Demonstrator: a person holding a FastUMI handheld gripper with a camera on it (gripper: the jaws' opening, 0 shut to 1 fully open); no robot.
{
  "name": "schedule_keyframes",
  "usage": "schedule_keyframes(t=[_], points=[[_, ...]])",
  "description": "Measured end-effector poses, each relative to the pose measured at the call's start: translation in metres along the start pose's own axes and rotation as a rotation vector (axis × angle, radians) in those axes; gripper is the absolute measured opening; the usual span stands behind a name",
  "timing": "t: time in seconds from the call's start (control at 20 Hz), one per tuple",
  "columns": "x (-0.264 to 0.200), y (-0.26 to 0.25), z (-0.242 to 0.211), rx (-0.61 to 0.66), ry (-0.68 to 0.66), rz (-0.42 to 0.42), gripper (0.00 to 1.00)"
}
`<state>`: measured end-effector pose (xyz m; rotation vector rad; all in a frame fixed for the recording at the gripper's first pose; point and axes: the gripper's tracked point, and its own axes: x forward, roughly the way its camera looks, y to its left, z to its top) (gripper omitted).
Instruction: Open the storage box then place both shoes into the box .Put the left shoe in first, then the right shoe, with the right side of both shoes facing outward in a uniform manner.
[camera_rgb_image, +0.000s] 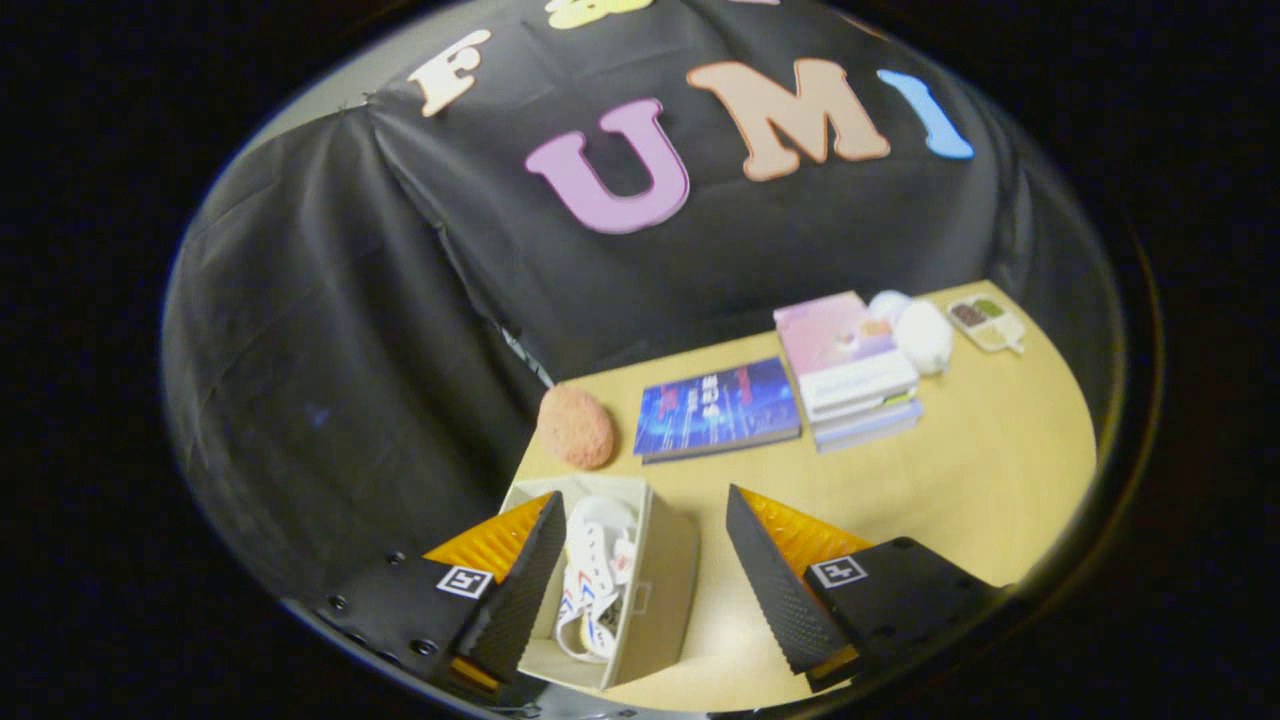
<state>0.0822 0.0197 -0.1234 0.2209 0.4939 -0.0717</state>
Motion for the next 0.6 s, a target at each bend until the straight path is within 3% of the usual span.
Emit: schedule_keyframes(t=[0.35,0.6], points=[[-0.081,-0.016,0.128,-0.209,-0.409,-0.075,0.99],[-0.153,-0.020,0.213,-0.260,-0.640,-0.123,0.99]])
